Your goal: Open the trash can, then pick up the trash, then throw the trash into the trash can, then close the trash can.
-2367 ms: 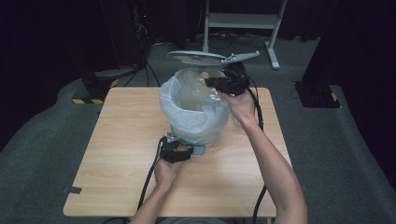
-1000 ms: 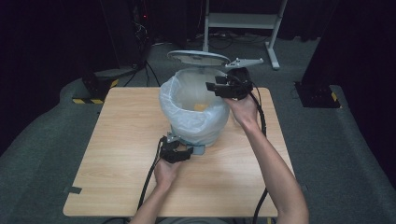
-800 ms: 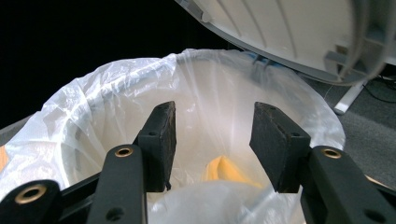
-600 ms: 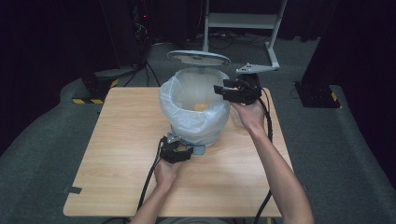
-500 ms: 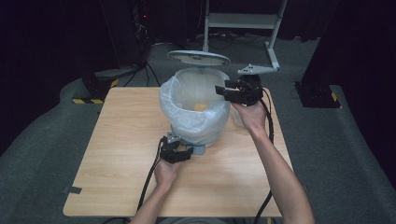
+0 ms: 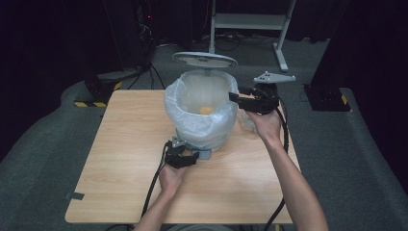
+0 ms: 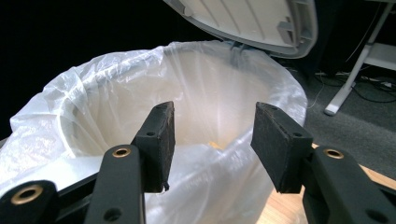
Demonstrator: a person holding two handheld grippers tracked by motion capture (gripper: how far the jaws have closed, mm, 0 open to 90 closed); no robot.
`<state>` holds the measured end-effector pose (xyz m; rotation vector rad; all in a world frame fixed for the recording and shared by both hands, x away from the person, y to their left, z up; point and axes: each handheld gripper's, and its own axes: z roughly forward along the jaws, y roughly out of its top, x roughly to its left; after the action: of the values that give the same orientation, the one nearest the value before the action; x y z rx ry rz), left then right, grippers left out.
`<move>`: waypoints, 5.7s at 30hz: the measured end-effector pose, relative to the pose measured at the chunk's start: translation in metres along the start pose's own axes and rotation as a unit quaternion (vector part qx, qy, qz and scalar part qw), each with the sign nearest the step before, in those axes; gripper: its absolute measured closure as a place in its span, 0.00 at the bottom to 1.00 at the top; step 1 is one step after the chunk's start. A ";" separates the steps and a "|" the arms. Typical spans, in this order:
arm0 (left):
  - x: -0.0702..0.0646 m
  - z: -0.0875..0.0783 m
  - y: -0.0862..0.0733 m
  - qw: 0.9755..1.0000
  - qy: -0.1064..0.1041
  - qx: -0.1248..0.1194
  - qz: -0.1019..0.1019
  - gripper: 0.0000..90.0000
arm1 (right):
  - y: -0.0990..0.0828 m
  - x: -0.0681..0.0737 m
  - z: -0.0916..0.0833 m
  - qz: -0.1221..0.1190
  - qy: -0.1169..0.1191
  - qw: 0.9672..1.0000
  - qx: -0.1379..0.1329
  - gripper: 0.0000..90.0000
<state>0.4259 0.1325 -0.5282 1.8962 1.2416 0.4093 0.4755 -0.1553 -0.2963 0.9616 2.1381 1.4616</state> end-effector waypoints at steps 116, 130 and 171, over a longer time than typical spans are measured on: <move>-0.002 0.000 0.000 1.000 0.005 -0.002 0.006 0.33 | -0.189 -0.088 0.051 0.141 -0.160 0.973 0.086 0.36; -0.002 0.000 0.000 1.000 0.005 -0.003 0.007 0.33 | -0.195 -0.094 0.056 0.143 -0.166 0.971 0.097 0.40; -0.002 0.000 0.000 1.000 0.004 -0.003 0.006 0.33 | -0.191 -0.087 0.048 0.130 -0.146 0.975 0.103 1.00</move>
<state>0.4246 0.1310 -0.5280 1.8990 1.2340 0.4273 0.5052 -0.2293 -0.4963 1.4816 2.0305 1.1312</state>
